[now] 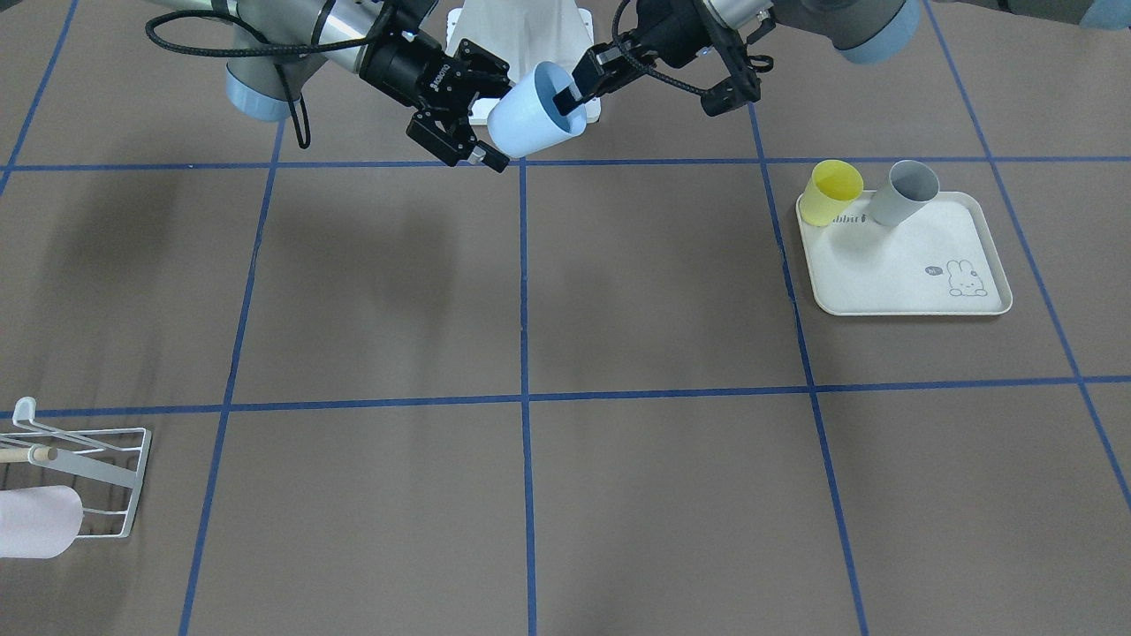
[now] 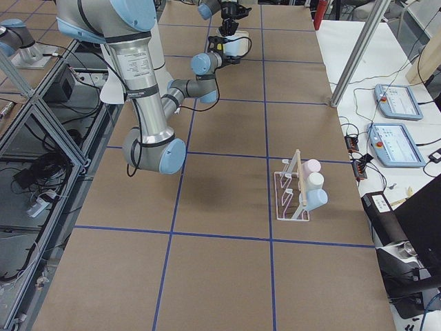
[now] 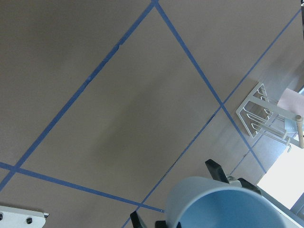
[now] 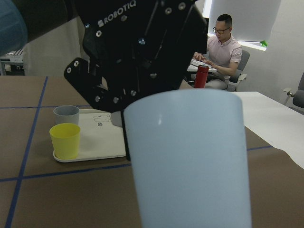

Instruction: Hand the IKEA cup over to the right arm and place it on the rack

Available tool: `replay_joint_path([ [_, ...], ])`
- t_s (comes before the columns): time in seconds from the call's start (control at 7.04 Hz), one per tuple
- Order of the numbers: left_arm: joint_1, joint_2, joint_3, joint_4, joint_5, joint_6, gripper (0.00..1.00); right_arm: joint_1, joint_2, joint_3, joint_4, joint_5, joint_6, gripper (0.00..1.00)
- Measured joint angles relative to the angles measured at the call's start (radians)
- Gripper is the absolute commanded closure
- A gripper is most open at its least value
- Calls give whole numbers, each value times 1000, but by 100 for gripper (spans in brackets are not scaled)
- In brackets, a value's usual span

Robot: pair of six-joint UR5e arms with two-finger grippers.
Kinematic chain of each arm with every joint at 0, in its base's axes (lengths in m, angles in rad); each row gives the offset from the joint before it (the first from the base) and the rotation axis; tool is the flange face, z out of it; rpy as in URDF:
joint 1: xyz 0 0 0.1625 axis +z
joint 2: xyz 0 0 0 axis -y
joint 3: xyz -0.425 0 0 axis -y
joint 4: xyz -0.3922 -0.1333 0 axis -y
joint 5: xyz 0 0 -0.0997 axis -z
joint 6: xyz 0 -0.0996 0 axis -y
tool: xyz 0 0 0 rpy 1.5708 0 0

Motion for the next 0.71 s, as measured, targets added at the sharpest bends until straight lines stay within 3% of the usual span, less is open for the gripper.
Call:
replay_joint_path([
  [0.28,0,0,6,-6,-1,0,100,-5,1,13,0,0,3,8],
  [0.71,0,0,7,-10,-1,0,100,-6,-2,21,2,-1,5,36],
])
